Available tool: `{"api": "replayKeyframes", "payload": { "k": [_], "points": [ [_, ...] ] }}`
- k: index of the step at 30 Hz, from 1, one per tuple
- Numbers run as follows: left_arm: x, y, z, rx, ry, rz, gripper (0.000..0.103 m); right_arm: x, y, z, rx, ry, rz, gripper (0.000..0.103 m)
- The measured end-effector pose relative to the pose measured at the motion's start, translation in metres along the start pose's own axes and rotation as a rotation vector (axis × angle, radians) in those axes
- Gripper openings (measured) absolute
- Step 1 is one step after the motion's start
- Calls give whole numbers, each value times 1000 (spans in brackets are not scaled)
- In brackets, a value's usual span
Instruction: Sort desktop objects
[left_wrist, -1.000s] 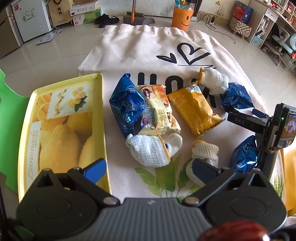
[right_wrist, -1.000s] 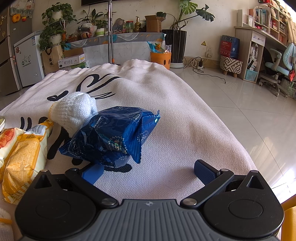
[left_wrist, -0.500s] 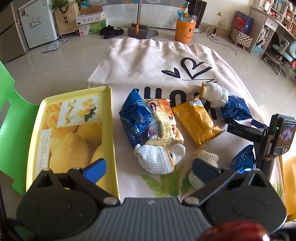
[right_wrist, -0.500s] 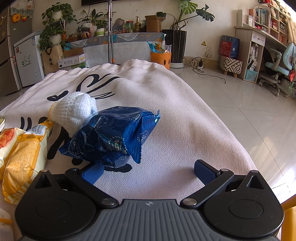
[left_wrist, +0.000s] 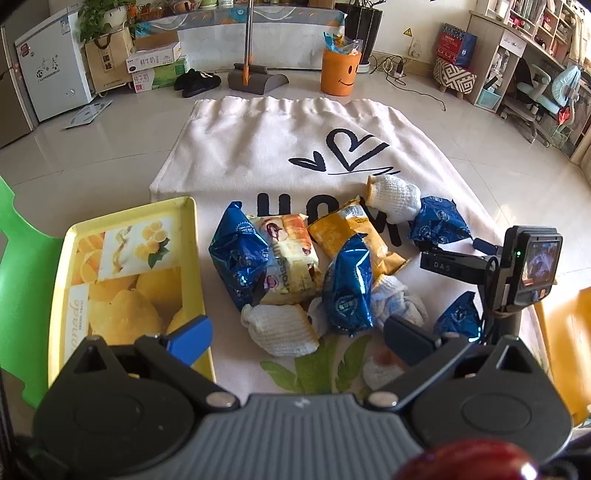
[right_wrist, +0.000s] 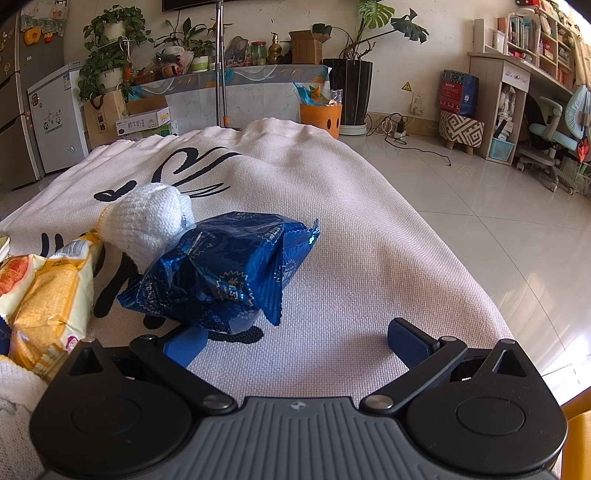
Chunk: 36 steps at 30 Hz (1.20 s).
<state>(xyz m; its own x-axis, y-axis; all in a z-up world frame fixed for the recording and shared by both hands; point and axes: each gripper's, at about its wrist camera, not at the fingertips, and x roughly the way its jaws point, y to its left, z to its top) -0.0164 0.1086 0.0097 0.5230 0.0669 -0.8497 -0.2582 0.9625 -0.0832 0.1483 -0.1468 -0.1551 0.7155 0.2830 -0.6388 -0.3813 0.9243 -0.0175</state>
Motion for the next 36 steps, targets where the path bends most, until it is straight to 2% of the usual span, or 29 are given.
{"api": "replayKeyframes", "payload": {
  "k": [2, 5, 10, 19, 26, 36],
  "points": [
    [-5, 1, 1, -9, -16, -17, 102, 0, 0, 0, 0, 0, 0, 103],
    [-10, 0, 3, 14, -42, 2, 102, 0, 0, 0, 0, 0, 0, 103],
    [-5, 3, 4, -10, -13, -28, 102, 0, 0, 0, 0, 0, 0, 103],
    [-5, -2, 1, 4, -19, -49, 102, 0, 0, 0, 0, 0, 0, 103],
    [7, 7, 0, -61, 25, -30, 102, 0, 0, 0, 0, 0, 0, 103],
    [30, -5, -13, -28, 86, 21, 102, -2, 0, 0, 0, 0, 0, 103]
  ]
}}
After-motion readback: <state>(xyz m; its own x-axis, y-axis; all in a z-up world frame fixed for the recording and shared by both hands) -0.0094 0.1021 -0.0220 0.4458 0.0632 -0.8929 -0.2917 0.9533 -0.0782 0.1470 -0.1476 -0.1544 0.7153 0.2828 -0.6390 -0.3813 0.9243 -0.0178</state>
